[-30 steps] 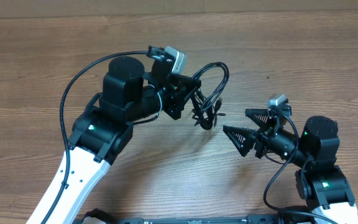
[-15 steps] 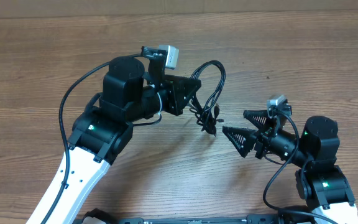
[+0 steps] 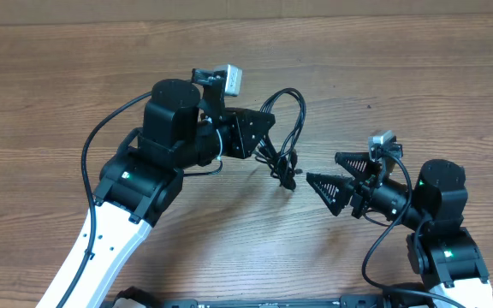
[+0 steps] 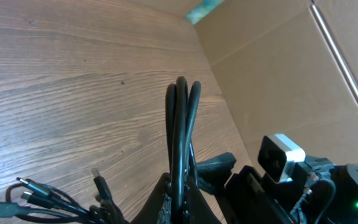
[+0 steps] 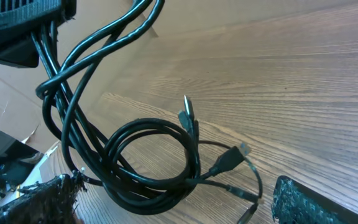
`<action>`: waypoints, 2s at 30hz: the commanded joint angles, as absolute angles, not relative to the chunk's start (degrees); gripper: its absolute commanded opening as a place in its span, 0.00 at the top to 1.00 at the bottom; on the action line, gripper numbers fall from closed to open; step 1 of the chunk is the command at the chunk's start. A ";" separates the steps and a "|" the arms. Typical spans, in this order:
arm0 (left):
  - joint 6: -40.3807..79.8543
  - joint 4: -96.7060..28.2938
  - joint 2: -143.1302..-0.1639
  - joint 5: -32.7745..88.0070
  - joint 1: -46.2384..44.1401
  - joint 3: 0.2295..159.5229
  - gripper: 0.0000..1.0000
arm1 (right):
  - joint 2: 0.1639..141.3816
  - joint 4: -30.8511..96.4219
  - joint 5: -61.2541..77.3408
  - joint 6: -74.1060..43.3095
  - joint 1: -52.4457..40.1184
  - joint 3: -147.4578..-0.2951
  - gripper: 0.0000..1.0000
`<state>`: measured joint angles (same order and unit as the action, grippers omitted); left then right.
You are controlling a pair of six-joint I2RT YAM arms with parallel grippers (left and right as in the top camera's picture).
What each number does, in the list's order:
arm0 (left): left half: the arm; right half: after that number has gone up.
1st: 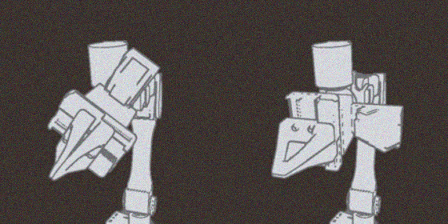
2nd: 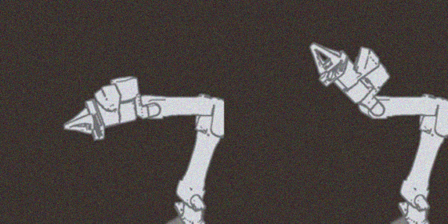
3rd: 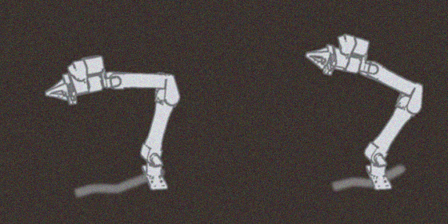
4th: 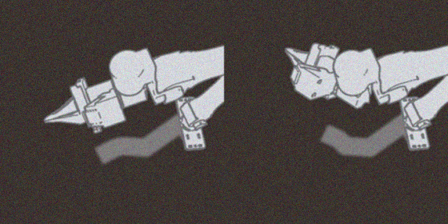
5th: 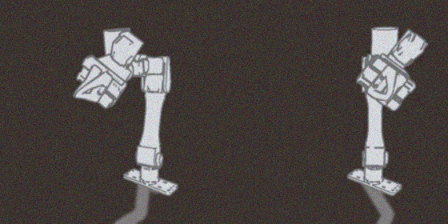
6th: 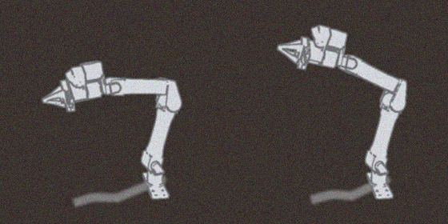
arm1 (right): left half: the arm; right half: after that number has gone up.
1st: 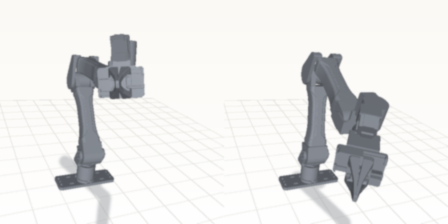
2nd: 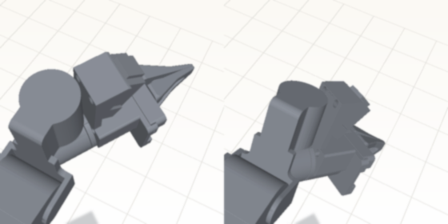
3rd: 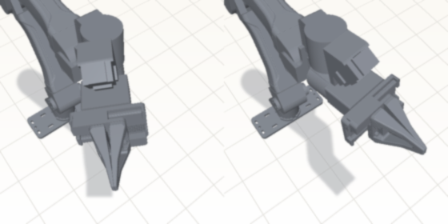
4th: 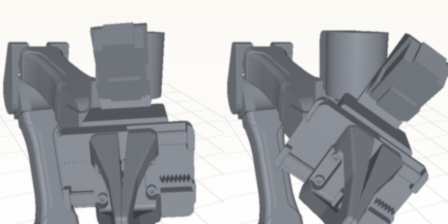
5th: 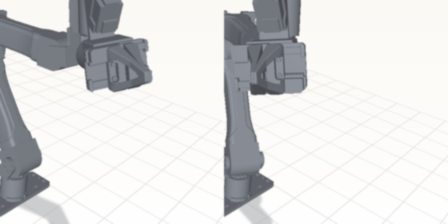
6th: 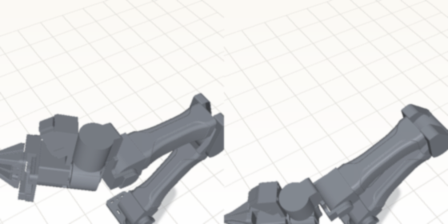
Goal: Untangle cables
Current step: 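Move the right gripper to the hanging cables and grasp a loop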
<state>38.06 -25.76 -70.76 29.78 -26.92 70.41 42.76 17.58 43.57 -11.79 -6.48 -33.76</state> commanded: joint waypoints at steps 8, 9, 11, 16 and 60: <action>41.69 -25.93 -69.73 26.65 -26.65 71.94 0.96 | 42.68 17.23 44.25 -12.03 -6.74 -35.42 0.00; 42.52 -25.96 -69.73 25.36 -26.65 71.94 0.96 | 42.68 17.21 44.25 -12.03 -6.74 -35.42 0.00; 45.89 -25.91 -69.73 22.61 -26.65 71.94 0.96 | 42.68 17.21 44.27 -12.03 -6.74 -35.42 0.00; 58.98 -25.89 -69.73 19.44 -26.65 71.94 0.96 | 42.70 17.23 44.25 -12.01 -6.74 -35.31 0.00; 51.40 -27.53 -69.76 12.10 -26.65 71.90 0.96 | 44.58 -4.27 54.08 -45.25 -6.74 -35.31 0.00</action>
